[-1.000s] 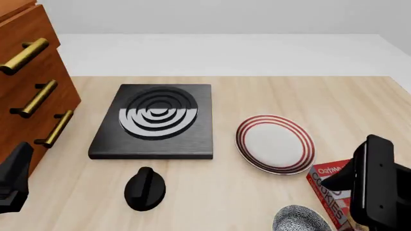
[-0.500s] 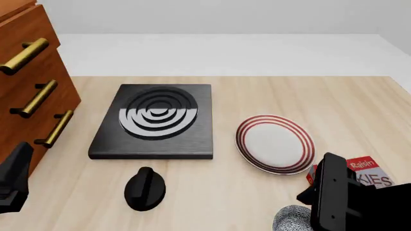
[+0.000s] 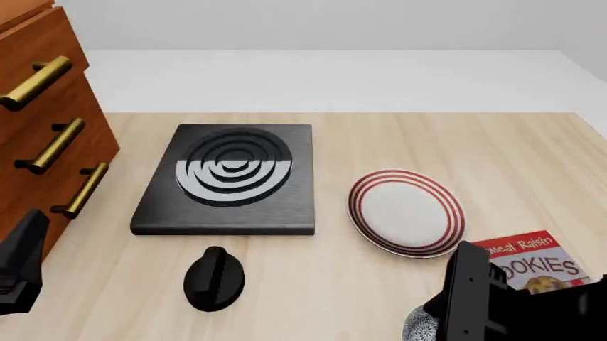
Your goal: Pick the akita bowl on the ramekin and place it on the plate.
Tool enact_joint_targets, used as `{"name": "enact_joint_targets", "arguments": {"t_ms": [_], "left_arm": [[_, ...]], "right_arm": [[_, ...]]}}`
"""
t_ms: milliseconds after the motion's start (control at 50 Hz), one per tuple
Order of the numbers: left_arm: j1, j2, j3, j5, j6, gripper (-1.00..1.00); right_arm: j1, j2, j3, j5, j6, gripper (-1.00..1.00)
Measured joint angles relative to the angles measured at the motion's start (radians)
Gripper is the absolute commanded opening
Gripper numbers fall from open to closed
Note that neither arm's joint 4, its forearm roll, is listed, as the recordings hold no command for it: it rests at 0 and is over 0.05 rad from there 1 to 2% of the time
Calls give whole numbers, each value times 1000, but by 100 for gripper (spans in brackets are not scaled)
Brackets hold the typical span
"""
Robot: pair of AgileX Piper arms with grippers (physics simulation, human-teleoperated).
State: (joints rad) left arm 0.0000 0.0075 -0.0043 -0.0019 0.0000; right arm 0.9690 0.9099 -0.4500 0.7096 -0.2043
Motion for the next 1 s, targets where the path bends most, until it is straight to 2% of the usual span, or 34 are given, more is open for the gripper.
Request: {"name": "enact_joint_targets", "arguments": {"t_ms": [320,660,1000], "left_arm": [[0,0,0,0,0,100],[0,0,0,0,0,100],[0,0,0,0,0,100]], "right_arm": [[36,36,59,-76,79,100],[64,73,103,-140,136,100],[71,88,117,-156,147,100]]}}
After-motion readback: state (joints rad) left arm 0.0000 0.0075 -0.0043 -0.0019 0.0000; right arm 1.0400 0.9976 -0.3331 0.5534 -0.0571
